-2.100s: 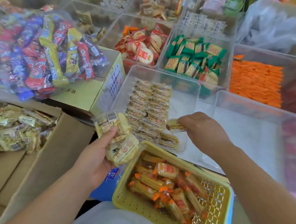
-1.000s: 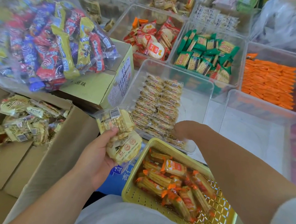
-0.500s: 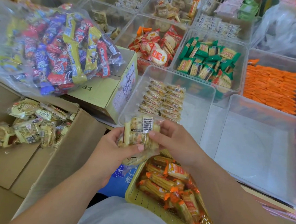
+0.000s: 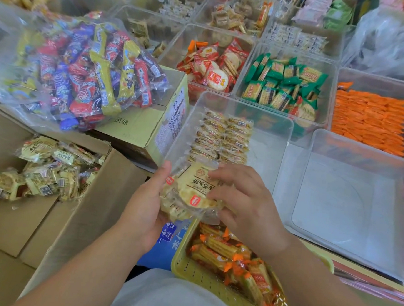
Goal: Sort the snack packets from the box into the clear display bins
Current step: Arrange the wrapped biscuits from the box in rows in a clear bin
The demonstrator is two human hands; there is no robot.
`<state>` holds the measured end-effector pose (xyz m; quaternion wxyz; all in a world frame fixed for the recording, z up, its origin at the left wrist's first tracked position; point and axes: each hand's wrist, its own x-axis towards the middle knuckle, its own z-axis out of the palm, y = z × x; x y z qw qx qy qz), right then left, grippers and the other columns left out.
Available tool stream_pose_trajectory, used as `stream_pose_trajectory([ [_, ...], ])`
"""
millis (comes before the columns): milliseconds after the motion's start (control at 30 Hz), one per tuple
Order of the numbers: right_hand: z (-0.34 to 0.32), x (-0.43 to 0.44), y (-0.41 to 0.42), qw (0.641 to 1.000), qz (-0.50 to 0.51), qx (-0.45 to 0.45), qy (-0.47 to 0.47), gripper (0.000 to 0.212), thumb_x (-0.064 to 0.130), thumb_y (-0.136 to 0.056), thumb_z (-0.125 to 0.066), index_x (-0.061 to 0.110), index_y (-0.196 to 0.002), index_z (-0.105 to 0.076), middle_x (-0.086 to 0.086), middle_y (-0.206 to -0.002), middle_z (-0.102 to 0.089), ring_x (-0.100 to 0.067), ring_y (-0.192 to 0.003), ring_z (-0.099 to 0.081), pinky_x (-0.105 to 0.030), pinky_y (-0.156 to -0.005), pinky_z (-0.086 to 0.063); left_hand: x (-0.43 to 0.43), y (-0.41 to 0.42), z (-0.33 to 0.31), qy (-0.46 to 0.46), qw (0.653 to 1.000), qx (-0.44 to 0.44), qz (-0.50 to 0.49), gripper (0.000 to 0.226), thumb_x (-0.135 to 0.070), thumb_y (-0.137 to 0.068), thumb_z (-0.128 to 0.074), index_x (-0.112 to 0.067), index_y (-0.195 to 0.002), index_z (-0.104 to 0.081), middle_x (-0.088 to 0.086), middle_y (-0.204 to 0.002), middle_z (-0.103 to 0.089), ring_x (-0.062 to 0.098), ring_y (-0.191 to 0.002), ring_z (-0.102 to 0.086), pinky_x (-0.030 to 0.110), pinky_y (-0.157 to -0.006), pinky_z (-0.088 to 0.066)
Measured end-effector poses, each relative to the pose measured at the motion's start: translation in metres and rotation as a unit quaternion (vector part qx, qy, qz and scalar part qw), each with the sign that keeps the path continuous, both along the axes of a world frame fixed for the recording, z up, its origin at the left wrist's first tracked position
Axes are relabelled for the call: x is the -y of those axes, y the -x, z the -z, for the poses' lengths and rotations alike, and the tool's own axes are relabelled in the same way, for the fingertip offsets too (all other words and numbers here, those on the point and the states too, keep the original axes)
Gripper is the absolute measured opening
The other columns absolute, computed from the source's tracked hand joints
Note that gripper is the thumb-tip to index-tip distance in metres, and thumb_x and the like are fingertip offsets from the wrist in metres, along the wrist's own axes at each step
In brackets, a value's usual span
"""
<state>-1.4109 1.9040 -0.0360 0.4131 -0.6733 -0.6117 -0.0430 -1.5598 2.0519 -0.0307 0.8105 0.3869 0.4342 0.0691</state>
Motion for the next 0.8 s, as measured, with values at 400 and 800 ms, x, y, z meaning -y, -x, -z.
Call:
stream_pose_trajectory([
  [400,0.015,0.014,0.014,0.981,0.088,0.093,0.149,0.046,0.047,-0.082,-0.075,0.023,-0.121,-0.07,0.003,-0.135,-0.064,-0.028,-0.13,-0.053,-0.045,-0.101,-0.041,0.005,-0.001,0.007,-0.017,0.999,-0.029,-0.042,0.051,-0.024,-0.07,-0.083,-0.007,-0.116,-0.069,0.019,-0.106,-0.078,0.034,-0.087,-0.078,0.036,-0.061,-0.061],
  [800,0.024,0.008,0.026,0.967,0.092,0.06,0.232,0.068,0.009,-0.081,-0.067,0.02,-0.145,-0.047,-0.008,-0.144,-0.054,-0.034,-0.132,-0.049,-0.052,-0.095,-0.054,0.014,-0.01,0.015,-0.09,0.994,-0.065,-0.001,0.093,-0.041,-0.057,-0.095,-0.02,-0.139,-0.057,0.005,-0.108,-0.079,0.027,-0.093,-0.078,0.051,-0.089,-0.059],
])
